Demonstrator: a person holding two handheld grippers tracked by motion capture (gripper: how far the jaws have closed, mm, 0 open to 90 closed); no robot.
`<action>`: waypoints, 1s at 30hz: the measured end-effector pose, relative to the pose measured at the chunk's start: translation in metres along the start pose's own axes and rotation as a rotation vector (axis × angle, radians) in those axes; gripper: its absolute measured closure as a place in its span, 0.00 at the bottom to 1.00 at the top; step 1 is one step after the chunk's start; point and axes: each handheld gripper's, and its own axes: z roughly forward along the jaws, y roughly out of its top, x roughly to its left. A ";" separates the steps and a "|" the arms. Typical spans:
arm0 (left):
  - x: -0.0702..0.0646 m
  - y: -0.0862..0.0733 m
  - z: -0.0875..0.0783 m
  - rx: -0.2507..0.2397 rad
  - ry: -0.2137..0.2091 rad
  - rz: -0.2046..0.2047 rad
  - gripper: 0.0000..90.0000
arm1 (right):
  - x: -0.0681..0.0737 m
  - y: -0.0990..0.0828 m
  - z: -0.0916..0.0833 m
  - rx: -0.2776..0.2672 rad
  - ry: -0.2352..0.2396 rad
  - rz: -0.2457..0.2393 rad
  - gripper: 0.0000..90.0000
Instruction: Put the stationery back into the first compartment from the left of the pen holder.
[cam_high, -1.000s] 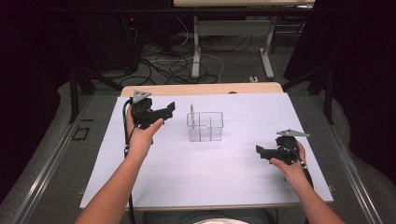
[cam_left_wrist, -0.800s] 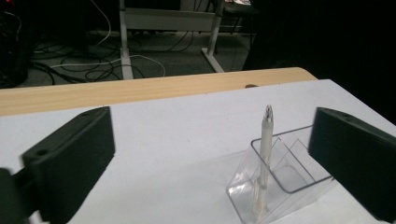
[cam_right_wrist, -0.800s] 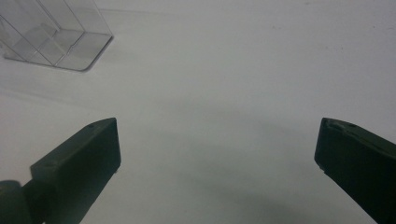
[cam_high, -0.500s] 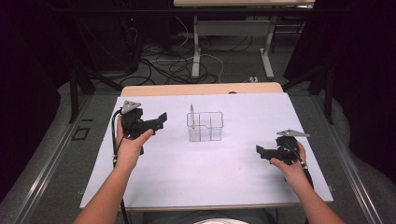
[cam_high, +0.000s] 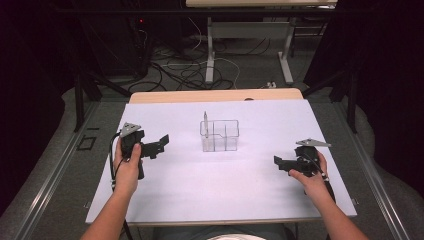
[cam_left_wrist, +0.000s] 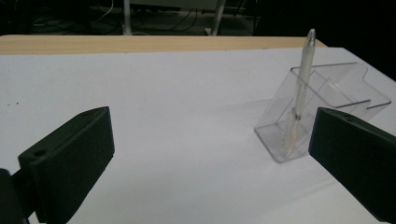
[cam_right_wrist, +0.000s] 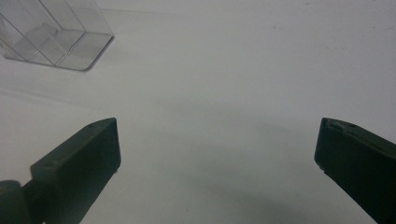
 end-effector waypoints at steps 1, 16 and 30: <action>0.002 -0.002 -0.001 -0.001 0.001 0.000 0.00 | 0.000 0.000 0.000 -0.001 0.000 -0.001 0.00; 0.019 -0.023 0.000 0.042 0.053 0.019 0.00 | 0.001 0.000 0.000 0.003 0.002 -0.008 0.00; 0.022 -0.034 0.007 0.081 0.065 0.024 0.00 | 0.000 0.000 0.000 -0.005 0.002 -0.026 0.00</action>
